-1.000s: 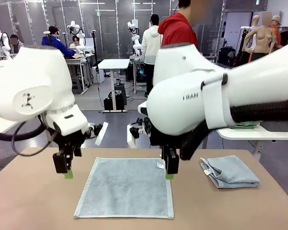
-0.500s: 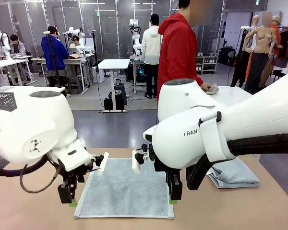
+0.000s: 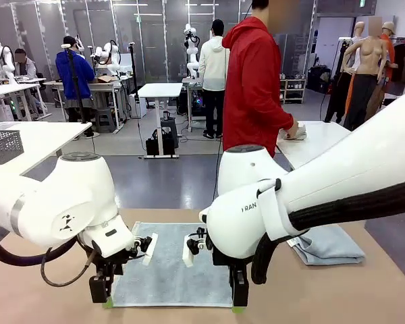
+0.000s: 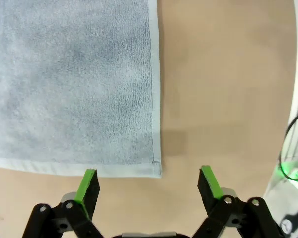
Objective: Fold the towels and place them in the basket.
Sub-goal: When a person lays out a Towel with hook on the table, fold it in half twice.
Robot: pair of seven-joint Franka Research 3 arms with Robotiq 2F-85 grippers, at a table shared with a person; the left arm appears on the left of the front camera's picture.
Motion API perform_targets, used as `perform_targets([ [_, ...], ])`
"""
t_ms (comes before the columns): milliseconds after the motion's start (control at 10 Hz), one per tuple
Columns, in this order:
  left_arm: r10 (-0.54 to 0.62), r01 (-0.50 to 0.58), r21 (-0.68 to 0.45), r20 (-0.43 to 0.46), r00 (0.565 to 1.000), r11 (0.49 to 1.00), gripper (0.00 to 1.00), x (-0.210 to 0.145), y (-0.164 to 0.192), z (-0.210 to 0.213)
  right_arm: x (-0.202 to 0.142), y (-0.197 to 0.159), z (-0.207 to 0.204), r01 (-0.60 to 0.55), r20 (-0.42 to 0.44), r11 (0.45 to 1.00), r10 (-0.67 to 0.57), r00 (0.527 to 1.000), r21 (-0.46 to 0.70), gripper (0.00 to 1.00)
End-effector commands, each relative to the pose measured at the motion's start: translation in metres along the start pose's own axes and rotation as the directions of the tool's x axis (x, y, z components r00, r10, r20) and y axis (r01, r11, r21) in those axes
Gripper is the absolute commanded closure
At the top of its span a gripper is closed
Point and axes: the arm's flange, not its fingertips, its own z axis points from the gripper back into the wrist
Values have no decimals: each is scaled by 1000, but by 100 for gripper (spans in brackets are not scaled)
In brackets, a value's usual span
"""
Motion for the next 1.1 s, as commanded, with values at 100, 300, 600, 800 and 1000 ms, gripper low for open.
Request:
perform_targets([
  [100, 6, -5, -28, 25, 1000, 1000, 0, -2, 7, -13, 0, -3, -20, 24, 11, 999, -24, 1000, 33, 15],
  [300, 2, -1, -36, 25, 1000, 999, 0, -7, 11, -21, -3, -8, -29, 29, 8, 999, -29, 1000, 14, 15],
  [600, -9, 10, -46, 29, 1000, 999, 0, -10, 14, -29, -3, -9, -34, 42, 3, 999, -42, 999, -17, 15],
  [800, -13, 15, -59, 28, 1000, 998, 0, -9, 13, -33, -4, -9, -38, 41, -3, 999, -41, 999, -27, 15],
  [1000, -18, 20, -69, 35, 999, 997, 0, -9, 12, -35, -5, -11, -43, 42, -5, 999, -42, 999, -33, 15],
])
